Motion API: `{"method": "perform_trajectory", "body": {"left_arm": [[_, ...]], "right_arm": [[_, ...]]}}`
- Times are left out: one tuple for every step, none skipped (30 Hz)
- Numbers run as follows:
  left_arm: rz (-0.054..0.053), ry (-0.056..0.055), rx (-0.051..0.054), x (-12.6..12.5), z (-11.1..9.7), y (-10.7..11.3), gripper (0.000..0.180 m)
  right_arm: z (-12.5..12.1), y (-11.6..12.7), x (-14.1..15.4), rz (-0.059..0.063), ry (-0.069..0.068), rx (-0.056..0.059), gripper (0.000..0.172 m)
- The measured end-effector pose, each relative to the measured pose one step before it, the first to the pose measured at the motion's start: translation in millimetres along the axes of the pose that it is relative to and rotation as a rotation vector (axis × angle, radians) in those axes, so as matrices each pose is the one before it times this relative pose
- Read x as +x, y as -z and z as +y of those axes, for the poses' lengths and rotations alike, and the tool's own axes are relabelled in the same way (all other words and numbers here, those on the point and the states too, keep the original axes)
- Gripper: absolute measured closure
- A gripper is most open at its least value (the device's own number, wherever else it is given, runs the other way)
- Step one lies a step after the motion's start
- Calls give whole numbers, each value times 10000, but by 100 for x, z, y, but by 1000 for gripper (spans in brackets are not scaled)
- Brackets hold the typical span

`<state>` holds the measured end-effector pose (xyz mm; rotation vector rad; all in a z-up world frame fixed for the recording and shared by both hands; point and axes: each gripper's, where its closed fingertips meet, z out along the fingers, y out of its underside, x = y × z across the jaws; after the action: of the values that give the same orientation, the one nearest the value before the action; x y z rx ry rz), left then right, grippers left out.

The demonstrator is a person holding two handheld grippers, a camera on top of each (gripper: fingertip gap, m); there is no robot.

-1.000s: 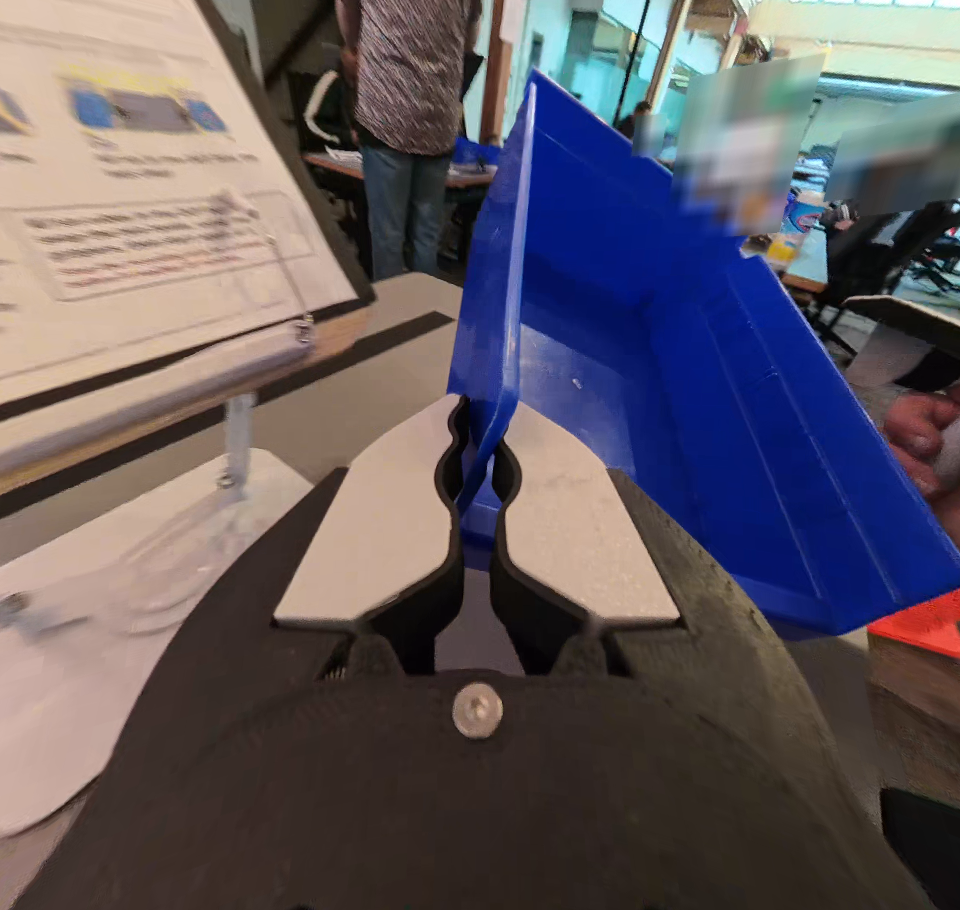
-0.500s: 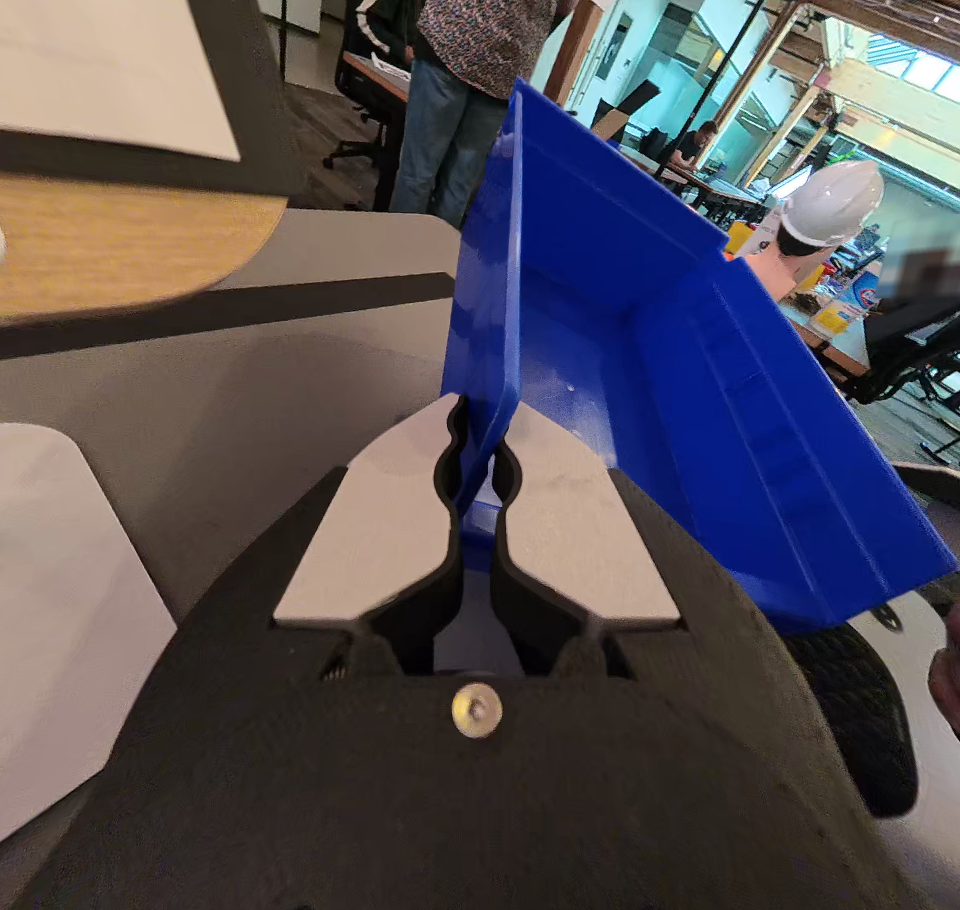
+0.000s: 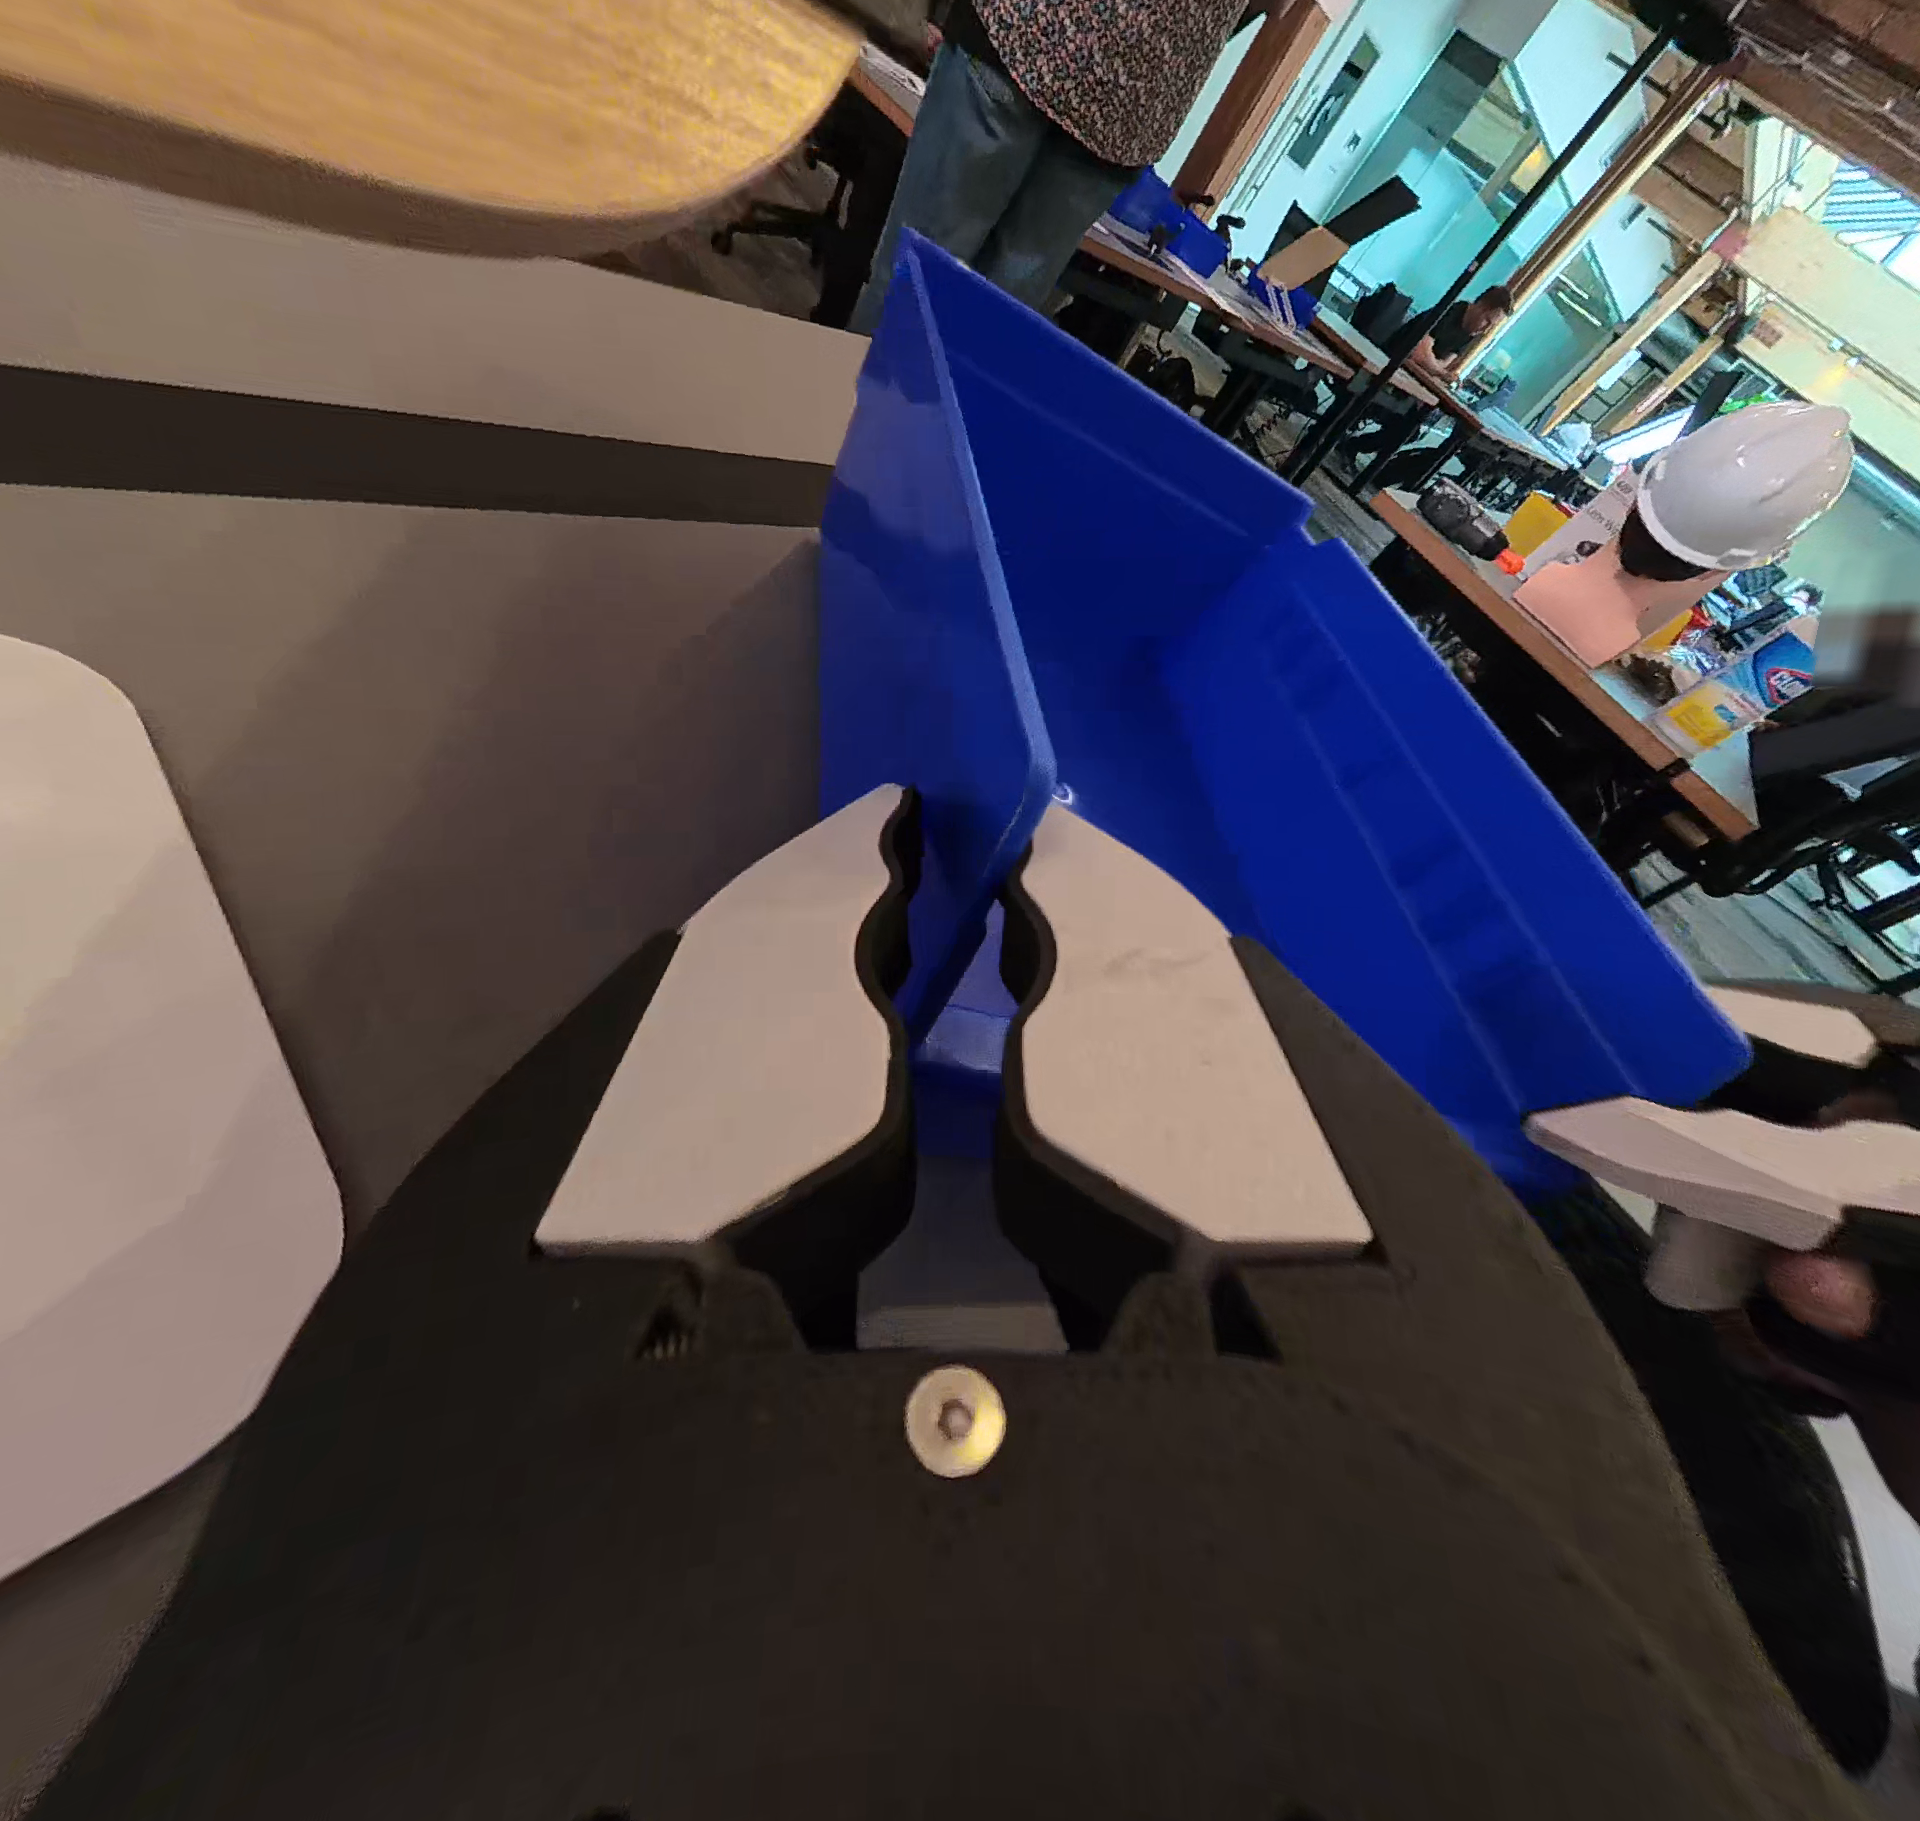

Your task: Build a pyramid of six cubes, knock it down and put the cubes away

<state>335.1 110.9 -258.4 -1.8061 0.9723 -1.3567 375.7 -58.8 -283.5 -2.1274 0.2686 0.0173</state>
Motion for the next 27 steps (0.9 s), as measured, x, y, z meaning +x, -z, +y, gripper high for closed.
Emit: {"method": "perform_trajectory", "body": {"left_arm": [[11, -75, -28, 111, 191, 63, 166], [72, 109, -100, 159, 235, 61, 164], [151, 143, -61, 214, 120, 74, 162], [96, 62, -199, 166, 275, 7, 160], [117, 26, -191, 195, 310, -56, 158], [186, 165, -117, 297, 292, -68, 156], [180, 216, -70, 360, 257, -84, 153], [118, 63, -106, 361, 275, -185, 151], [56, -94, -129, 334, 257, -256, 150], [85, -77, -66, 353, 146, -270, 149], [94, -56, -50, 310, 55, -305, 149], [80, -50, -81, 228, 15, -351, 148], [89, 11, -65, 211, -31, -361, 148], [81, 22, -49, 216, -31, -359, 147], [6, -51, -11, 131, -54, -370, 147], [2, -65, -48, 120, -4, -377, 147], [57, 13, -81, 152, 41, -337, 146], [154, 100, -87, 215, 44, -274, 145], [127, 64, -109, 173, 70, -193, 145], [102, 39, -132, 181, 80, -95, 145], [147, 146, -90, 273, 53, -60, 144], [103, 89, -36, 247, 88, -105, 143], [-30, -151, -26, 136, 171, -203, 143], [-5, -100, -21, 127, 184, -267, 142], [82, 44, 33, 186, 38, -255, 142], [-3, -68, -25, 118, -13, -245, 141], [-70, -129, 20, 43, -69, -236, 141]], "right_arm": [[374, -383, 513, 126, 166, -387, 134], [-37, -189, 551, 65, -37, -137, 136], [-134, -72, 587, -4, -77, -108, 138], [-103, -61, 658, 6, -6, -169, 140], [-117, -55, 749, 38, 0, -179, 143], [-134, -77, 798, 53, 6, -176, 146], [-153, -83, 853, 79, 23, -166, 148], [-151, -97, 883, 76, -11, -140, 150], [-163, -113, 837, 27, -51, -113, 151], [-141, -106, 804, 14, -51, -84, 153], [-131, -83, 717, -4, -56, -64, 154], [-95, -40, 587, 0, -21, -57, 155], [-83, -38, 561, 54, 23, -50, 156], [-94, -36, 544, 87, 77, -29, 157], [-85, -47, 509, 96, 53, -1, 157], [-67, -32, 482, 98, -40, -2, 158], [-40, -6, 465, 96, -20, -20, 159], [-23, 8, 411, 61, 28, -14, 159], [-13, 7, 300, -9, 6, -4, 159], [-20, -11, 278, -33, -33, -5, 159], [-48, -24, 305, -5, 6, 0, 160], [-90, -56, 354, 17, 45, 17, 160], [-123, -95, 418, 32, 46, 30, 161], [-113, -83, 444, 16, 17, 7, 161], [-106, -91, 417, -30, -36, 2, 162], [-128, -110, 343, -59, -60, 26, 162], [-154, -126, 327, -5, -37, 51, 162]]}}
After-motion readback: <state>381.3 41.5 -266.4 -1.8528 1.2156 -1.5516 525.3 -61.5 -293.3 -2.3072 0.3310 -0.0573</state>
